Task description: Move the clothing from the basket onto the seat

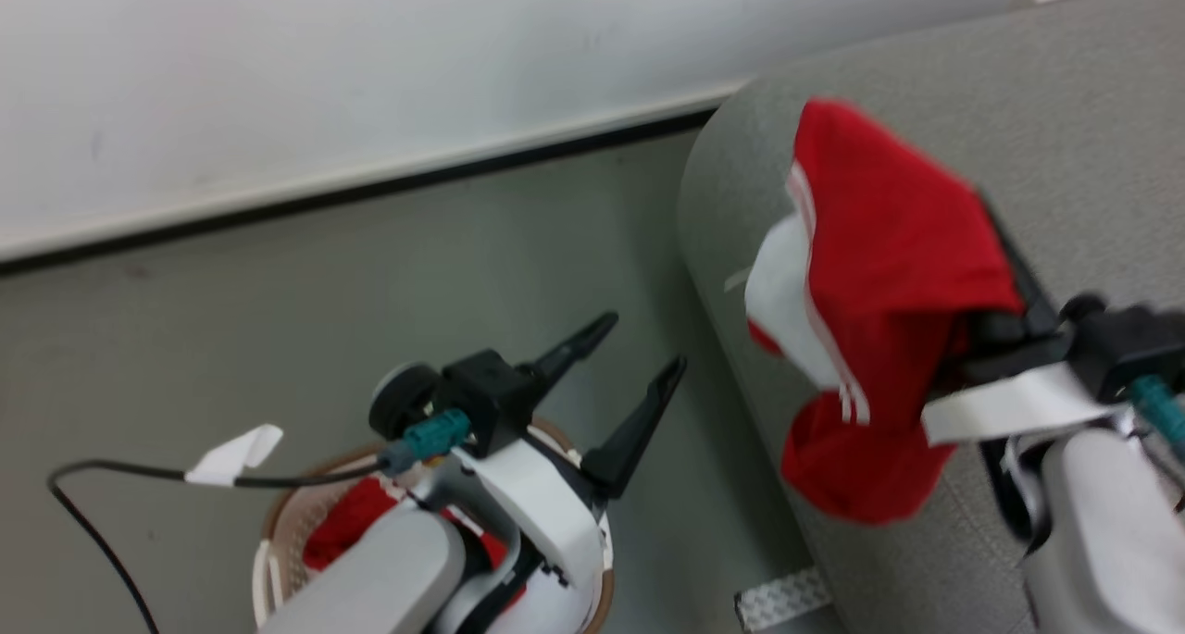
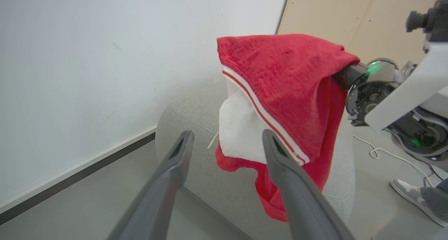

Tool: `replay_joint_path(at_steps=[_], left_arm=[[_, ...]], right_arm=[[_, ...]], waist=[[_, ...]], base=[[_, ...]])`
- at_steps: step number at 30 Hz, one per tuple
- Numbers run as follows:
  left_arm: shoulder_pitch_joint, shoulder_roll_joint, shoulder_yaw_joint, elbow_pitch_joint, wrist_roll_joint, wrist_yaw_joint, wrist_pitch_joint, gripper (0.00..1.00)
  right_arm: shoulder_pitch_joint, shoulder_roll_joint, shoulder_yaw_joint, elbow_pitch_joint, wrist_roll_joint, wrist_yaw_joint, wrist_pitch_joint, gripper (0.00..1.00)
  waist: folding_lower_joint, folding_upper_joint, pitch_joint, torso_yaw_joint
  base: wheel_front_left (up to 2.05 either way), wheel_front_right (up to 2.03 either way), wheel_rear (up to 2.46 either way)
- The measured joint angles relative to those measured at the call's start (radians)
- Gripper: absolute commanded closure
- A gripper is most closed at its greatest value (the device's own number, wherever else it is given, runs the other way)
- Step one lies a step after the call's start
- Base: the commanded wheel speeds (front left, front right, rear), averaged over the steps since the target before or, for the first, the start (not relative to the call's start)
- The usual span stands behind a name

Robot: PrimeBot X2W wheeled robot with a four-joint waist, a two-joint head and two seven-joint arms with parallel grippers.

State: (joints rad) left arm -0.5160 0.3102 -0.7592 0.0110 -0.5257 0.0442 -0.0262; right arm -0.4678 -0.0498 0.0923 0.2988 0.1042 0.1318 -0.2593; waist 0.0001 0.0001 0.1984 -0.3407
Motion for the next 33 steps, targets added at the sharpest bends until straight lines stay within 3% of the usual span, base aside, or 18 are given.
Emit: replay_joint_path(at_steps=[5,8,16,21,25,26,28,29,30,33], left_arm=[[-0.102,0.031,0.014,-0.051,0.018,-0.027,0.039,0.00],[-0.163,0.042,0.024,-0.076,0.032,-0.041,0.052,0.00],[-0.257,0.041,0.040,-0.095,0.042,-0.070,0.039,0.00],[-0.264,0.024,0.037,-0.074,0.044,-0.077,0.005,0.00],[-0.260,0.020,0.037,-0.043,0.041,-0.079,-0.020,0.00],[-0.255,0.020,0.038,-0.035,0.039,-0.079,-0.025,0.00],[-0.241,0.021,0.040,-0.019,0.030,-0.077,-0.037,0.00],[-0.234,0.022,0.040,-0.012,0.029,-0.077,-0.041,0.00],[-0.227,0.024,0.040,-0.006,0.027,-0.077,-0.045,0.00],[-0.202,0.034,0.044,0.011,0.021,-0.068,-0.054,0.00]], right_arm=[[-0.158,-0.014,-0.101,-0.011,-0.028,0.000,0.031,1.00],[-0.284,-0.055,-0.173,-0.012,-0.064,0.000,0.067,1.00],[-0.590,-0.233,-0.412,0.058,-0.130,0.000,0.193,1.00],[-0.626,-0.319,-0.585,0.130,-0.223,0.000,0.232,1.00],[-0.576,-0.291,-0.693,0.216,-0.276,0.000,0.187,1.00],[-0.551,-0.271,-0.715,0.243,-0.294,0.000,0.169,0.79],[-0.502,-0.221,-0.756,0.296,-0.314,0.000,0.122,0.53],[-0.480,-0.199,-0.782,0.318,-0.315,0.000,0.096,0.13],[-0.458,-0.182,-0.800,0.340,-0.322,0.000,0.070,0.00],[-0.380,-0.132,-0.837,0.388,-0.360,0.000,0.023,0.00]], waist=[[0.0001,0.0000,0.126,0.021],[0.0002,0.0000,0.211,0.038],[0.0004,0.0000,0.416,0.106],[0.0002,-0.0001,0.481,0.179],[0.0002,-0.0001,0.505,0.221],[0.0002,-0.0001,0.504,0.225],[0.0001,-0.0001,0.494,0.227],[0.0001,-0.0001,0.486,0.225],[0.0000,-0.0001,0.476,0.223],[0.0000,-0.0001,0.444,0.214]], base=[[0.00,0.00,0.00],[0.00,0.00,0.00],[0.00,0.00,0.00],[0.00,0.00,0.00],[0.00,0.00,0.00],[0.00,0.00,0.00],[0.00,0.00,0.00],[0.00,0.00,0.00],[0.00,0.00,0.00],[0.00,0.00,0.00]])
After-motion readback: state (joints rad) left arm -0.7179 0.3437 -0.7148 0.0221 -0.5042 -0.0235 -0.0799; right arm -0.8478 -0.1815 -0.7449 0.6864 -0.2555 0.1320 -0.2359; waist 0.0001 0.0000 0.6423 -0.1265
